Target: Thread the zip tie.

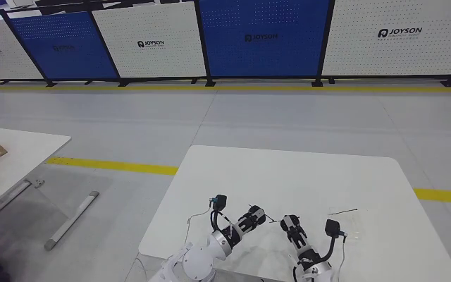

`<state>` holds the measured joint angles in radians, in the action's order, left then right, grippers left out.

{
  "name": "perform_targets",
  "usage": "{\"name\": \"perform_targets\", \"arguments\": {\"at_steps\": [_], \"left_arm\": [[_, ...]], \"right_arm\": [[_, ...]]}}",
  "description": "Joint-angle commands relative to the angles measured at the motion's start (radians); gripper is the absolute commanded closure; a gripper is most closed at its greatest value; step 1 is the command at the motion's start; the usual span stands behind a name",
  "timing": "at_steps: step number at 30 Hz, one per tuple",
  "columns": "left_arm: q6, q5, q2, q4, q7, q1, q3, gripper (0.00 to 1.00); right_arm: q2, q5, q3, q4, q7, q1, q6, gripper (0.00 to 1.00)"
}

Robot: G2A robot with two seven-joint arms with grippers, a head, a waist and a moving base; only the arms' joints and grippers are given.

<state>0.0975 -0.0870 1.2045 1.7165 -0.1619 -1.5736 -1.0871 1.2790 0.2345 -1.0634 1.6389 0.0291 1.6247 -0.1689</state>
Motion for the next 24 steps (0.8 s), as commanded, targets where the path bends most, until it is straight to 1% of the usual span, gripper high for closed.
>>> {"name": "perform_targets", "arguments": {"at_steps": [1, 6, 12, 24], "left_arm": [[0.0, 0.0, 0.0, 0.0, 0.0, 0.0, 0.0, 1.0], [0.0, 0.0, 0.0, 0.0, 0.0, 0.0, 0.0, 1.0], [0.0, 0.0, 0.0, 0.0, 0.0, 0.0, 0.0, 1.0], [0.0, 0.0, 0.0, 0.0, 0.0, 0.0, 0.0, 1.0]], "right_arm": [[0.0, -0.003, -0.001, 0.0, 0.002, 0.0, 0.001, 1.0], [0.004, -0.051, -0.018, 0.007, 0.04, 0.018, -0.017, 1.0], [0.008, -0.036, -0.02, 0.019, 0.088, 0.033, -0.007, 1.0], [0.008, -0.036, -0.02, 0.019, 0.088, 0.033, -0.007, 1.0]]}}
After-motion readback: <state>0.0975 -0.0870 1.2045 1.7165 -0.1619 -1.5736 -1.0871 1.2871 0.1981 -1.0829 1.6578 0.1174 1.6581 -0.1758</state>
